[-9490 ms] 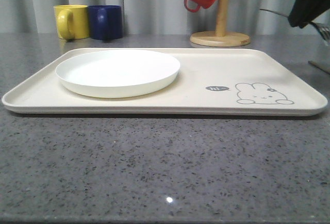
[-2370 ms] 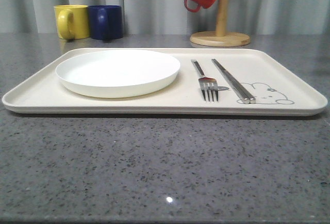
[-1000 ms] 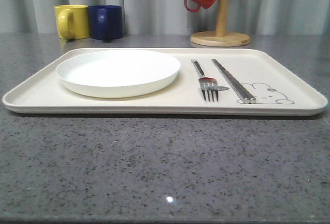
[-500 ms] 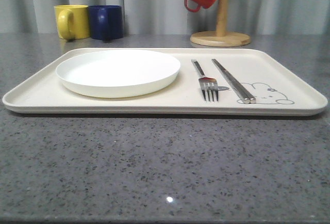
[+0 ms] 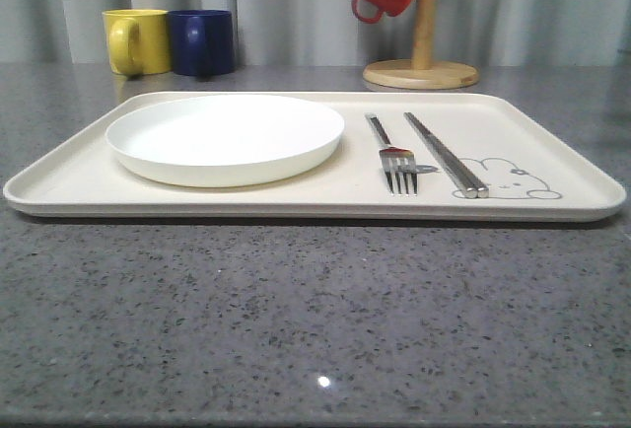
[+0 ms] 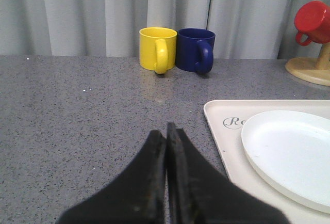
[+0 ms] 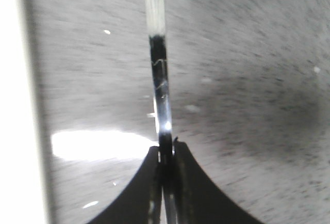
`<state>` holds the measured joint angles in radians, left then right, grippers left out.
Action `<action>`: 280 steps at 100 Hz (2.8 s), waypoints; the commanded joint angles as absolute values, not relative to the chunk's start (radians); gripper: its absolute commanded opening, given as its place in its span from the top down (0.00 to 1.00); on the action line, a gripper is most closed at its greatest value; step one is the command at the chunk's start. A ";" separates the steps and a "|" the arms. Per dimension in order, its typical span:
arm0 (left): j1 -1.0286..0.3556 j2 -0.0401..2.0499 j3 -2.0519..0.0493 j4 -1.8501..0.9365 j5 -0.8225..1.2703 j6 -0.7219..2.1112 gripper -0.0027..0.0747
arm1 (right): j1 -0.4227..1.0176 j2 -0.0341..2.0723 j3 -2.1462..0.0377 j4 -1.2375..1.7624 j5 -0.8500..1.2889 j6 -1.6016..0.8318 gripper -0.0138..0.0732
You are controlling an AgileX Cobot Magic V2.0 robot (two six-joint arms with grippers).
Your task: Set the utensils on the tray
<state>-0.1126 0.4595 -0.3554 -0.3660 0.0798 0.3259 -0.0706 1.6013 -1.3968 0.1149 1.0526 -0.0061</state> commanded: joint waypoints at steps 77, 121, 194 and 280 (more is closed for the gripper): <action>-0.108 0.463 -0.384 -0.377 0.000 0.321 0.99 | 0.339 1.687 -1.445 -0.040 0.901 0.430 0.90; -0.108 0.463 -0.384 -0.377 0.000 0.321 0.99 | 0.339 1.739 -1.445 -0.036 0.911 0.438 0.67; -0.108 0.463 -0.384 -0.377 0.000 0.321 0.99 | 0.223 1.467 -1.406 -0.094 0.836 0.284 0.51; -0.108 0.463 -0.384 -0.377 0.000 0.321 0.99 | 0.103 0.579 -0.642 -0.128 0.424 0.278 0.51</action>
<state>-0.1126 0.4595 -0.3554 -0.3660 0.0798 0.3259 0.1071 0.6411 -0.6782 -0.1077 0.5530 0.2886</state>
